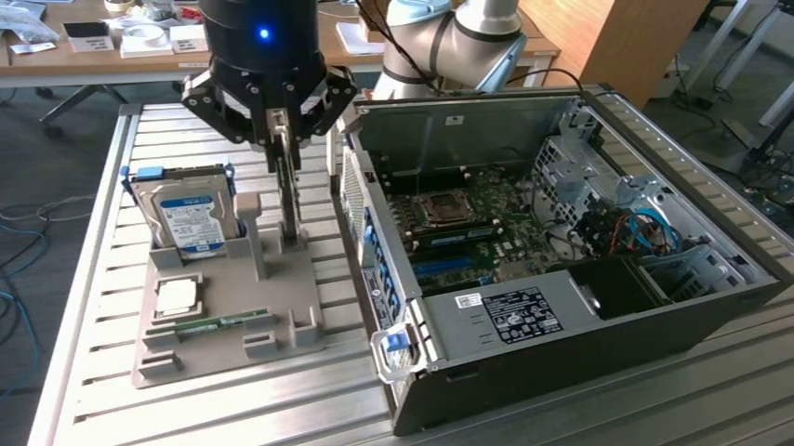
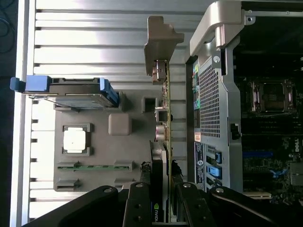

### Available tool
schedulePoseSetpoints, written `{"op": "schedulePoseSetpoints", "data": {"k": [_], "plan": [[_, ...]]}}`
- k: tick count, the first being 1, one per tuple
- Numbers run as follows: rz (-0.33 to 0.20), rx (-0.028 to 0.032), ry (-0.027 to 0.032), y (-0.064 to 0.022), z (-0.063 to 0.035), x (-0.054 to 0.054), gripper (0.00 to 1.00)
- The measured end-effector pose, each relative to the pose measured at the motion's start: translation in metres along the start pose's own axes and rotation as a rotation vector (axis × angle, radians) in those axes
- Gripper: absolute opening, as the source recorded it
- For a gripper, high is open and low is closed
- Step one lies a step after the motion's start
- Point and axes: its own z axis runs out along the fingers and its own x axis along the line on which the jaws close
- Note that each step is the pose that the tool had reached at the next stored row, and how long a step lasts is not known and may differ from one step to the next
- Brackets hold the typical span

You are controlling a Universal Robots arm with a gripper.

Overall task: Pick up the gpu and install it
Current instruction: 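Pick up the gpu and move the gpu toward the slot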

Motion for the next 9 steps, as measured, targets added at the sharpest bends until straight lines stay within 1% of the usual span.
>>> {"op": "schedulePoseSetpoints", "data": {"k": [5, 9], "plan": [[0.0, 0.0, -0.0001, 0.0008, -0.0057, -0.0002, 0.27], [0.0, -0.0002, -0.0001, 0.001, -0.007, -0.0002, 0.27]]}}
